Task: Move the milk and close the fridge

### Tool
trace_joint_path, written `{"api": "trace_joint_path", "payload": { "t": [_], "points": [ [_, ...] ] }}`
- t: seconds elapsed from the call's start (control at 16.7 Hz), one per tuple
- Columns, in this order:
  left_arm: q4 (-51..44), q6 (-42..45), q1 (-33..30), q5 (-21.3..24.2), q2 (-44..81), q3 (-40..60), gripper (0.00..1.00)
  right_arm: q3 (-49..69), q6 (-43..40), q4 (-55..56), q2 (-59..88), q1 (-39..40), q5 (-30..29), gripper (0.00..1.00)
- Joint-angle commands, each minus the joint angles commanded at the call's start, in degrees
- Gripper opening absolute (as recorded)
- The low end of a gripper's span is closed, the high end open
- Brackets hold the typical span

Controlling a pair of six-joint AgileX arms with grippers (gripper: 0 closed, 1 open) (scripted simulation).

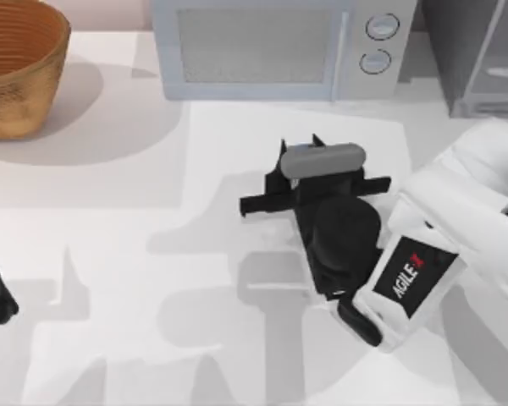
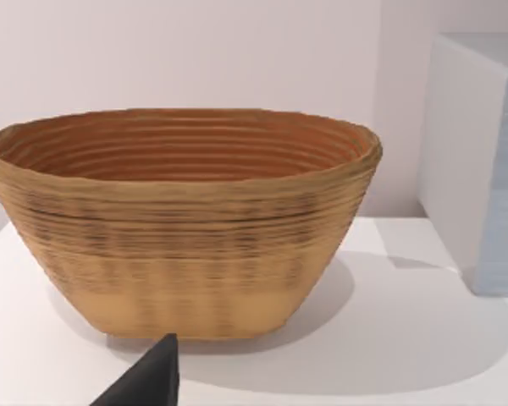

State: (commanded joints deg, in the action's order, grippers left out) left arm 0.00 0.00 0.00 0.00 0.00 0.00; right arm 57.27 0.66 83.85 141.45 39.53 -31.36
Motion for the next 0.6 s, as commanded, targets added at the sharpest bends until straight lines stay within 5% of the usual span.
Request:
{"api": "trace_joint_path", "payload": {
  "t": [0.18,0.6],
  "points": [
    [0.00,0.00,0.00,0.00,0.00,0.00,1.00,0.00,0.00,0.00,0.00,0.00,0.00,0.02],
    [0.00,0.00,0.00,0.00,0.00,0.00,1.00,0.00,0.00,0.00,0.00,0.00,0.00,0.00]
  ]
}}
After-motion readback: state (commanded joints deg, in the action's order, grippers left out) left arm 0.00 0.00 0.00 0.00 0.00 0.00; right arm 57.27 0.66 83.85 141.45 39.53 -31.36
